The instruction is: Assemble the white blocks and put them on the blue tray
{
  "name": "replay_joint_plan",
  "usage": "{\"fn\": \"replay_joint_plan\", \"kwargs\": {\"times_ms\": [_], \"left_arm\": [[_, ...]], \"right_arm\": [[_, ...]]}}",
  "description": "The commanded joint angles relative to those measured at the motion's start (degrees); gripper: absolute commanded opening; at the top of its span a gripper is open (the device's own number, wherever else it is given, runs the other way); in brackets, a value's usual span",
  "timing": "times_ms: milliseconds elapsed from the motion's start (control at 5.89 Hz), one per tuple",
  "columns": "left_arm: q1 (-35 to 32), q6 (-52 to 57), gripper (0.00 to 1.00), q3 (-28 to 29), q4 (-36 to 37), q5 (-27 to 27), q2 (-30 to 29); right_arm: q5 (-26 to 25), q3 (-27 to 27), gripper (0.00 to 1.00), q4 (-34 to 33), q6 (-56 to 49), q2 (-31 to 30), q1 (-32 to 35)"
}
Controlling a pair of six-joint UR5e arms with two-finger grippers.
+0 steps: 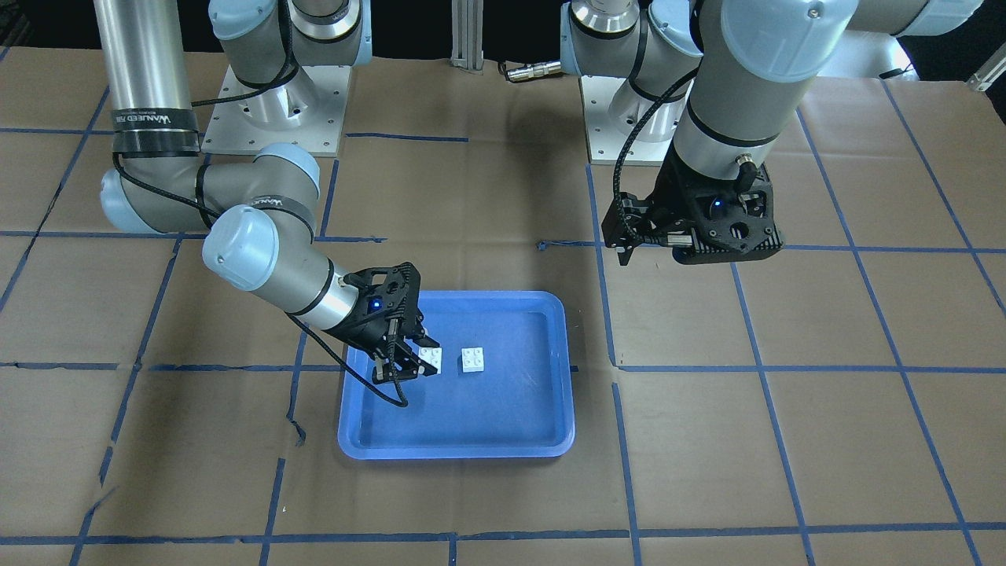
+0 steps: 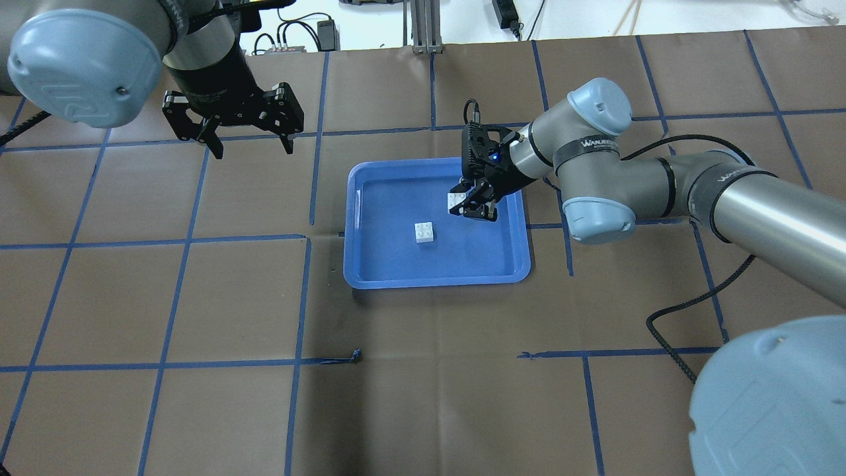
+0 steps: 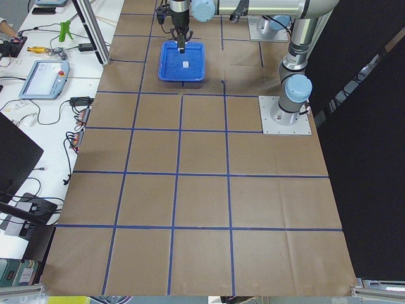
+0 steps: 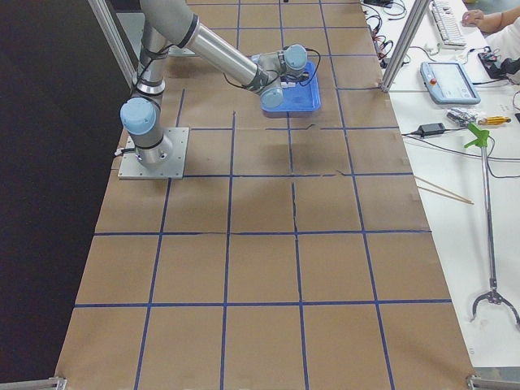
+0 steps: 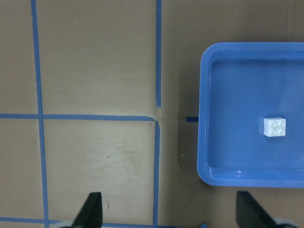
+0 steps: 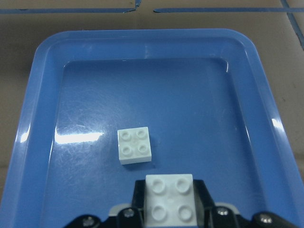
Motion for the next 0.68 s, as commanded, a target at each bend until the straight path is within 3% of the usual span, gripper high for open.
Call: {"fn": "replay_joint_plan", "kwargs": {"times_ms": [0,509], "left_arm": [[1.2,-0.8,0.99,0.0,-2.5,-1.5,1.7],[1.5,-0.5,0.99,-0.1,-3.2,-0.9,3.6]], "right_arm": [[-1.0,0.7,0.39,-1.3,0.4,2.0,0.7],[-0.2,3.4,0.40,-5.2,1.0,3.8,1.4]]}}
